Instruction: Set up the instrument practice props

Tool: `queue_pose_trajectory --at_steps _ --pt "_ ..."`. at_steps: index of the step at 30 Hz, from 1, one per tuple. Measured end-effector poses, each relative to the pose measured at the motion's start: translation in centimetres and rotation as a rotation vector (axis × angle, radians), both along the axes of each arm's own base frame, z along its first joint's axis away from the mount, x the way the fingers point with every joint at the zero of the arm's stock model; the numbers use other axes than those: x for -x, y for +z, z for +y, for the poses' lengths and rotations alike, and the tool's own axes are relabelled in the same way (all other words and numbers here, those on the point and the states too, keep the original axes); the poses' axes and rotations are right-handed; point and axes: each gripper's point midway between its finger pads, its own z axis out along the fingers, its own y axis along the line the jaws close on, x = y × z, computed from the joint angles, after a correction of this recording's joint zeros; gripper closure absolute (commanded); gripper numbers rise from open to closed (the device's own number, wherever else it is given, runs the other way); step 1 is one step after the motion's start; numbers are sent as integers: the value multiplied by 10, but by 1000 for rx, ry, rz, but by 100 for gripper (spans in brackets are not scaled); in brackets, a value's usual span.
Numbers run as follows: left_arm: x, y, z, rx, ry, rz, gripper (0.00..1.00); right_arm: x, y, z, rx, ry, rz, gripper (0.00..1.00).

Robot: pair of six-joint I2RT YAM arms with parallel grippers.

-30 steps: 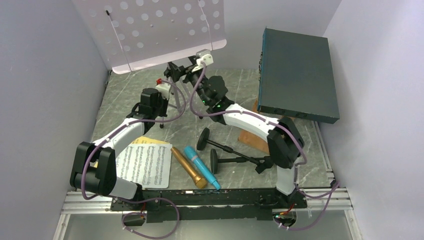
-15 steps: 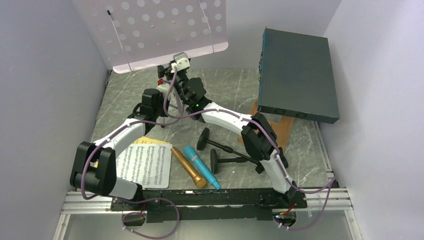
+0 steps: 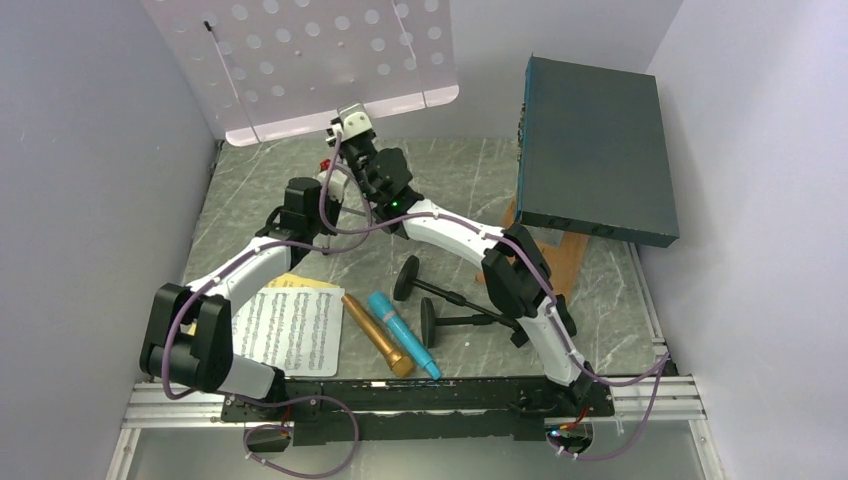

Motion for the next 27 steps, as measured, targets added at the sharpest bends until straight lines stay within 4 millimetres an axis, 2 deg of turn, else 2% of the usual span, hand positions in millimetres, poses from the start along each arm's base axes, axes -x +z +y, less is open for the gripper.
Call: queue_pose_trajectory --at_steps 7,14,16,20,23,27 --pt "-2 -5 -10 -24 -106 68 100 7 17 -25 106 70 -82 100" --pt "-4 -12 -24 -39 -198 162 100 -3 2 -57 117 177 -71 100" --pt "-1 -13 -29 -27 -226 188 87 -6 -2 -61 114 205 -63 100" --pt "12 -11 -40 53 -284 214 50 1 -1 -63 108 250 -63 100" --pt "30 -13 -37 167 -269 246 25 5 -1 -69 96 253 -54 100" --pt "26 2 -46 306 -261 188 7 4 -1 -72 84 253 -51 100"
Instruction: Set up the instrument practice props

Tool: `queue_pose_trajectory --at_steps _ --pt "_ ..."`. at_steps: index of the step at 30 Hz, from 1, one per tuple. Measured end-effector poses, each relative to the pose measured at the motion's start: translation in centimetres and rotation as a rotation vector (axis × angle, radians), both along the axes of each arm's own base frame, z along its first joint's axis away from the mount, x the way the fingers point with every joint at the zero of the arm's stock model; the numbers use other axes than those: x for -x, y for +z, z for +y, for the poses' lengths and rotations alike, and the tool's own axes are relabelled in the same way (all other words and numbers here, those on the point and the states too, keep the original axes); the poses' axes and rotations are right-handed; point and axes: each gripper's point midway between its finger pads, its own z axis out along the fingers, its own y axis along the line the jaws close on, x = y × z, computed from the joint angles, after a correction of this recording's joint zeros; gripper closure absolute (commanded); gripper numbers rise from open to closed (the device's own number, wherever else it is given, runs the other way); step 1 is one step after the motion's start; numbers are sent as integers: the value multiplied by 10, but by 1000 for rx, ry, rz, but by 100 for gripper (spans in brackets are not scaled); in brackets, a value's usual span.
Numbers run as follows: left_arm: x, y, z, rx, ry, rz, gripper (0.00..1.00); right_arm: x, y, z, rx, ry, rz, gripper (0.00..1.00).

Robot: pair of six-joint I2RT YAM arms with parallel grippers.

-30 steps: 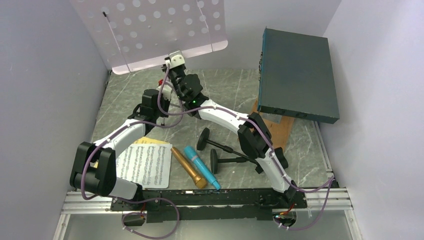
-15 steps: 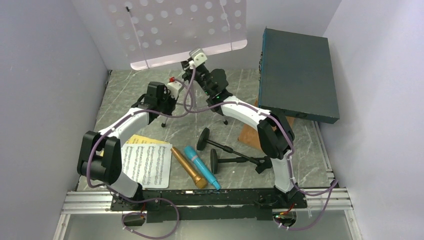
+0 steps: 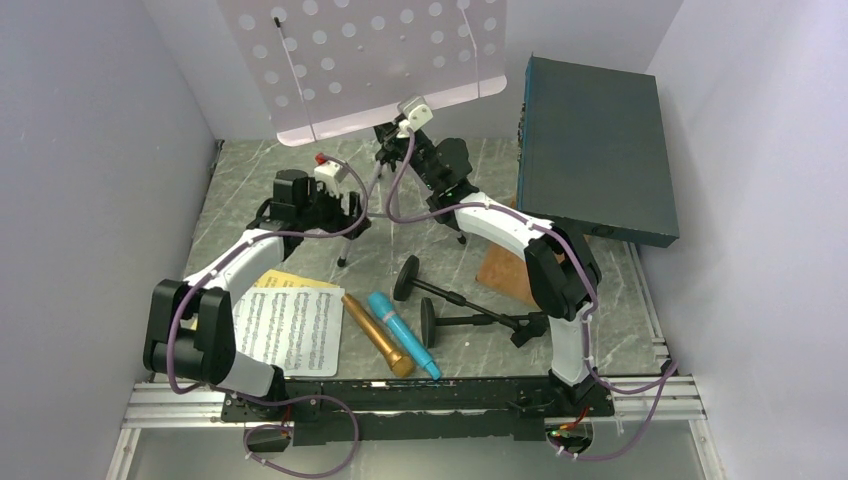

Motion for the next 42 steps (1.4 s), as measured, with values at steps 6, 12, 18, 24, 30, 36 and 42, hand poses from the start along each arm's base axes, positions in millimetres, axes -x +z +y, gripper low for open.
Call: queue_pose_trajectory --at_steps 6,12,18,24,30,36,42 --pt "-24 50 -29 219 -26 -160 9 1 0 2 -4 0 5 100" --pt "-50 55 -51 309 -97 -166 48 2 0 2 -7 -3 7 100" --pt "-38 51 -72 285 -309 -139 100 -1 0 2 8 -15 6 100" --pt "-39 47 -58 85 -341 -124 100 -1 0 9 75 -47 8 100" --pt "-41 42 -37 -63 -339 -125 100 1 5 13 118 -137 -15 100" --pt "-40 39 -30 -173 -291 -134 100 5 12 8 114 -244 -57 100" --pt "-44 30 -20 -277 -241 -204 100 11 10 1 48 -248 -79 100"
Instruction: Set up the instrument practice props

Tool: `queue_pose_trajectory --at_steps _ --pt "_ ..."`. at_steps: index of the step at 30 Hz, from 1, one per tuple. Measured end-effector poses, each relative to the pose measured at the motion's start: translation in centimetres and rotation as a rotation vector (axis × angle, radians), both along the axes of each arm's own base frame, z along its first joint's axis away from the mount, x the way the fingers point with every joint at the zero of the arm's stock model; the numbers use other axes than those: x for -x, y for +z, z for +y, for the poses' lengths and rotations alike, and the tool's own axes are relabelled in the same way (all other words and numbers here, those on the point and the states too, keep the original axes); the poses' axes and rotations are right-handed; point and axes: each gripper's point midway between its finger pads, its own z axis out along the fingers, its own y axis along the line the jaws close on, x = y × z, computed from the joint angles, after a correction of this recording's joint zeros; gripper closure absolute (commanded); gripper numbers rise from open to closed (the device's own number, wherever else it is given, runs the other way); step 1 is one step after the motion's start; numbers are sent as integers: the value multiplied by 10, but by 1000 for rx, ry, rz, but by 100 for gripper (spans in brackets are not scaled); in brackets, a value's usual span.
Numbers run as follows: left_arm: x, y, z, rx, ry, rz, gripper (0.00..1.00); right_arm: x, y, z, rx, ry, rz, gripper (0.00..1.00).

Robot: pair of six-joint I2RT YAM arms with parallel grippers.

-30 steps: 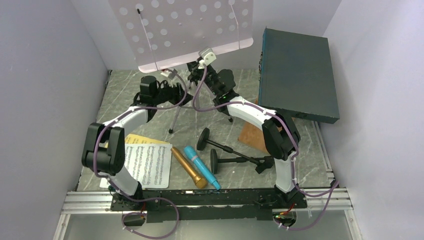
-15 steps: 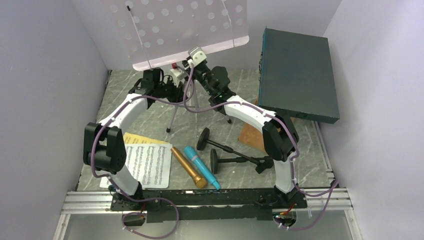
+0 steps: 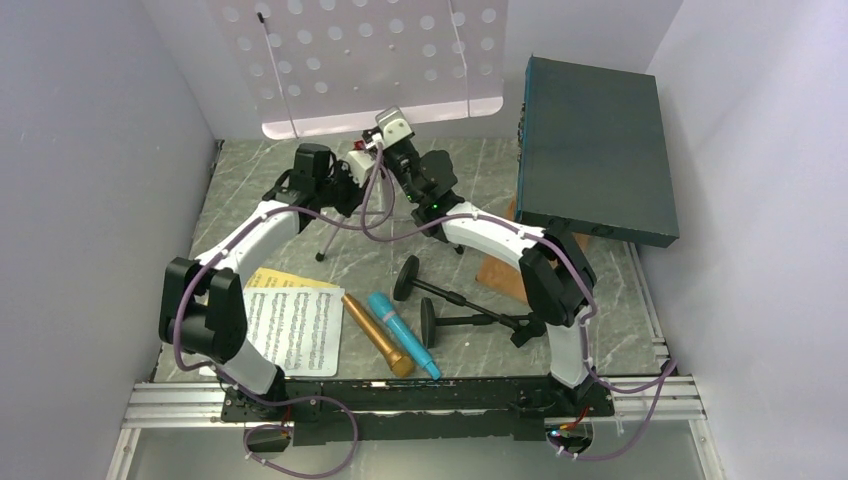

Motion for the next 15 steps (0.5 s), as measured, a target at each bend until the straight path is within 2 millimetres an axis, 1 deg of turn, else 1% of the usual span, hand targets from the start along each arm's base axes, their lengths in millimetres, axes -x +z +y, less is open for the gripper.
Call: queue_pose_trajectory --at_steps 3,5,9,13,15 --pt "-3 -3 0 -23 24 -29 100 -3 -1 -1 -11 61 24 100" --pt "-7 -10 -3 -26 24 -19 100 -8 -3 -4 -13 102 45 100" --pt "-20 -14 -10 -24 21 -16 100 -18 -3 -12 -20 157 70 100" --pt "-29 -22 -11 -37 28 -22 100 -24 6 -16 -31 172 90 100" --pt "-33 -32 -8 -63 34 -20 100 -27 14 -17 -30 174 98 100"
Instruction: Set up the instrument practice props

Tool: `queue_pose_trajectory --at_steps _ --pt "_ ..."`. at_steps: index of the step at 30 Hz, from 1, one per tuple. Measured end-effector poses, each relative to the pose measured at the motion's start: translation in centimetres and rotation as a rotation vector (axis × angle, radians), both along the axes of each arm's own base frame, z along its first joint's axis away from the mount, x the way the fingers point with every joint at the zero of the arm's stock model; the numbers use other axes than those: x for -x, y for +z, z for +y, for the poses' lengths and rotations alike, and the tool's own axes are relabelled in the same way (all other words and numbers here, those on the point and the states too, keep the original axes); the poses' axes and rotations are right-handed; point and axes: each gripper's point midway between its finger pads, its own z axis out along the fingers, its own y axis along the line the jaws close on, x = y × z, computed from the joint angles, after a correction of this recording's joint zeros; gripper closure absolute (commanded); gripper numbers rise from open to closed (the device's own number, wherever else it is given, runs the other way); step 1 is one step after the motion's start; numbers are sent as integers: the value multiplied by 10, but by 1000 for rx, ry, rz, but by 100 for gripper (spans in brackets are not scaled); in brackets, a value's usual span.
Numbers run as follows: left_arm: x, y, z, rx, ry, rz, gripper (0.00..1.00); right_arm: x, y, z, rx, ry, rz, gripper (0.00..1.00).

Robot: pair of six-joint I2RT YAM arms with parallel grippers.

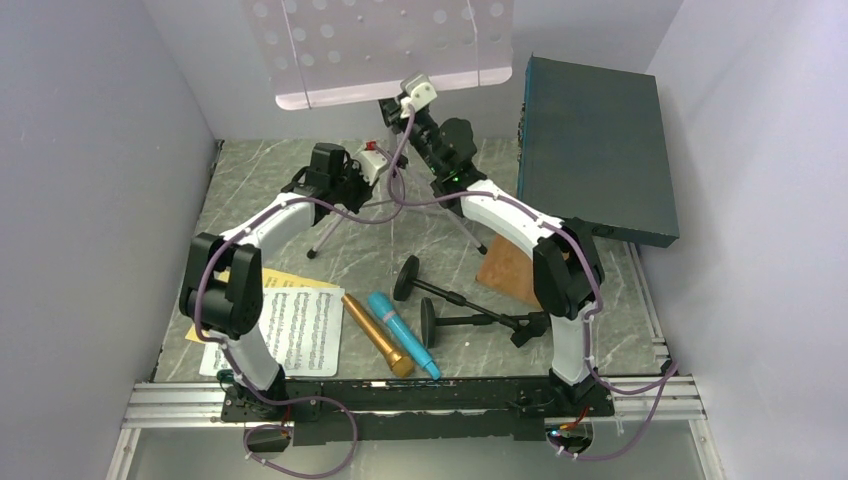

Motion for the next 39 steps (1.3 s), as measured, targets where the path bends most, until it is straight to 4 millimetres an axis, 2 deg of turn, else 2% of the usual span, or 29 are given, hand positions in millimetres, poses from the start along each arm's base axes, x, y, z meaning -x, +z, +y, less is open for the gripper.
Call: queue_pose_trajectory --at_steps 4,7,14,20,23,25,29,31,33,35,39 --pt "-3 -16 12 -42 37 18 100 -4 23 6 -19 23 -5 100" --pt "-2 -21 18 -65 53 23 100 -4 31 10 -25 38 1 100" --pt "-4 -28 20 -81 64 36 100 -6 32 14 -27 49 18 100" --pt "-8 -30 27 -74 96 45 100 -18 41 32 -16 54 30 100" --pt "-8 -30 27 -67 94 47 100 -19 37 34 -12 45 35 100" --pt "-6 -31 28 -72 89 46 96 -15 34 29 -30 38 21 100" --pt "0 -29 26 -78 62 34 69 4 31 18 -75 35 -9 100" --pt "5 -27 27 -77 69 46 59 16 35 16 -96 44 -31 100" --pt "16 -48 35 -81 98 125 51 28 38 18 -106 53 -41 100" --pt "16 -47 40 -54 116 134 43 30 39 17 -116 45 -46 100" --pt "41 -65 64 -43 194 274 31 31 39 18 -116 48 -48 100"
